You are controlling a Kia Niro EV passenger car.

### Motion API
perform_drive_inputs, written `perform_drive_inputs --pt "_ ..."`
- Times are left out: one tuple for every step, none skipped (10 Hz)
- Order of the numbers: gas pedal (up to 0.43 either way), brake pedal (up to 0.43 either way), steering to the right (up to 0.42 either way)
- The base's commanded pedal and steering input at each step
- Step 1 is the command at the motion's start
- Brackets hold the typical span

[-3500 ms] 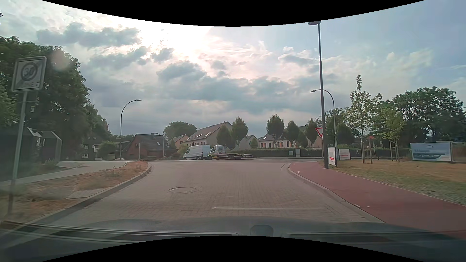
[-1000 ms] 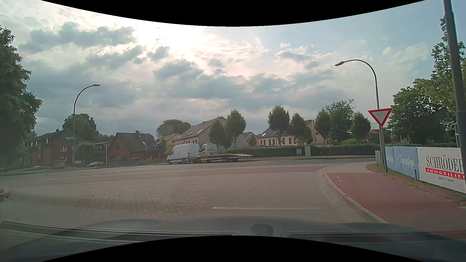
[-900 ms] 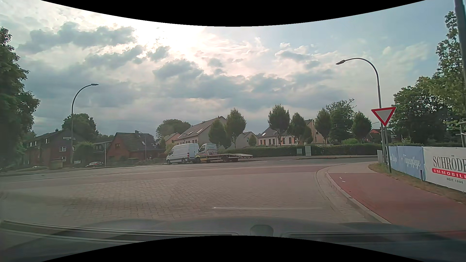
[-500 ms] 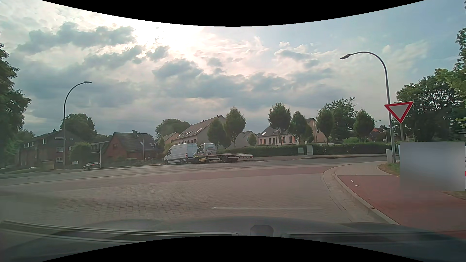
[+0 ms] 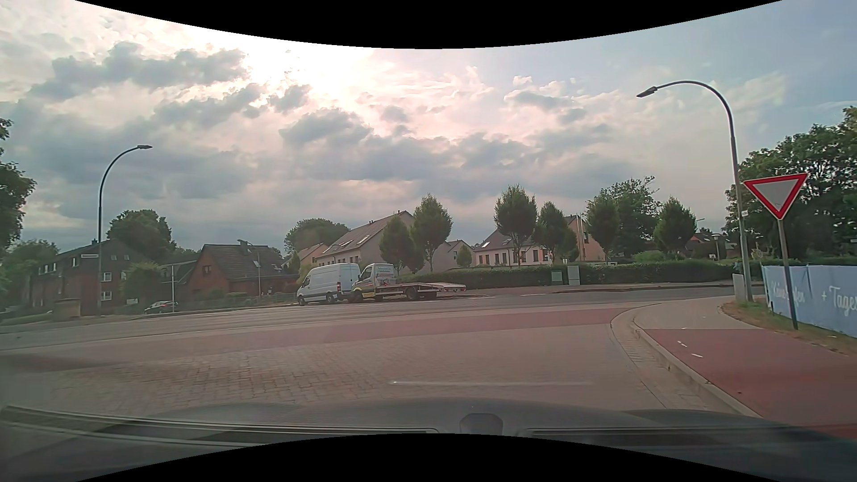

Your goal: Follow the waypoints while adhering to traffic rules and regulations

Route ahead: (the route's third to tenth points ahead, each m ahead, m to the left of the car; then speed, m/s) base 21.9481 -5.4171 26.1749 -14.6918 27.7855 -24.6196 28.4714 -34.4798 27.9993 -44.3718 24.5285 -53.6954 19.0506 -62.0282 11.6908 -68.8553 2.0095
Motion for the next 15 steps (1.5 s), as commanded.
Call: perform_drive_inputs --pt "0.0 0.0 -0.007" --pt "0.0 0.0 -0.009" --pt "0.0 0.0 -0.006" --pt "0.0 0.0 -0.002" --pt "0.0 0.0 -0.002" --pt "0.0 0.0 -0.002" --pt "0.0 0.0 -0.002" --pt "0.0 0.0 -0.002" --pt "0.0 0.0 -0.002" --pt "0.0 0.0 0.001" --pt "0.0 0.0 0.004" --pt "0.0 0.0 0.005" --pt "0.0 0.0 0.005" --pt "0.0 0.0 0.004" --pt "0.0 0.006 0.003"
